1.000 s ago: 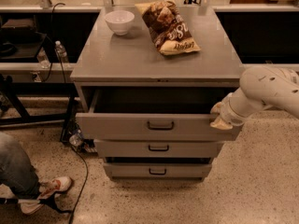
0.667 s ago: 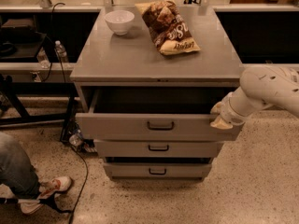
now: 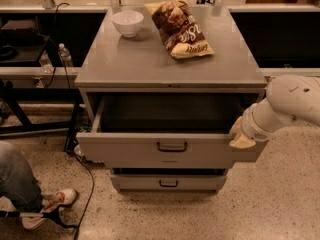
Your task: Open top drawer
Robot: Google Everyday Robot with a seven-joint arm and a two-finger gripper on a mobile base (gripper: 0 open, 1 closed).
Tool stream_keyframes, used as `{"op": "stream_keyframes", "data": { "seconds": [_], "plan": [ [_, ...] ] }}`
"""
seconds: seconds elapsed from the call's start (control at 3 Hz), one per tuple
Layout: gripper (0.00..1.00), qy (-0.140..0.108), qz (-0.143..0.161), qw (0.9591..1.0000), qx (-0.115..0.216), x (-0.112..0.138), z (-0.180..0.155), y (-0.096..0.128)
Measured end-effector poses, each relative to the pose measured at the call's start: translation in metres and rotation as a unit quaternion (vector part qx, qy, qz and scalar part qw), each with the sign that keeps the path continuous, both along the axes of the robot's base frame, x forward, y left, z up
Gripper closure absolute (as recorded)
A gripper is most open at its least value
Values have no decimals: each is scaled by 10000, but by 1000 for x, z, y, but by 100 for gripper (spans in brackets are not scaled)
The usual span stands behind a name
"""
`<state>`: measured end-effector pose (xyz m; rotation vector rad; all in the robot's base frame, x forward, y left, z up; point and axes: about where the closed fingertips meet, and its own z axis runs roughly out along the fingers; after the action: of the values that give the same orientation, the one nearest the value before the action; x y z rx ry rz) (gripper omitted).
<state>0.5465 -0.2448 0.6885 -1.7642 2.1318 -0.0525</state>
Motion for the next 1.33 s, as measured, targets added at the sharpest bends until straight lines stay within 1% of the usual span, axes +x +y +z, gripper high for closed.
{"op": "stream_keyframes", "data": {
  "seconds": [0.33, 0.67, 1.0, 1.33],
  "plan": [
    [100, -48, -32, 9999, -118, -40, 3, -4],
    [100, -52, -53, 9999, -107, -46, 4, -5],
    [100, -89, -236, 9997, -7, -94, 6, -6],
    [100, -89, -237, 9997, -7, -94, 8, -6]
  ]
}}
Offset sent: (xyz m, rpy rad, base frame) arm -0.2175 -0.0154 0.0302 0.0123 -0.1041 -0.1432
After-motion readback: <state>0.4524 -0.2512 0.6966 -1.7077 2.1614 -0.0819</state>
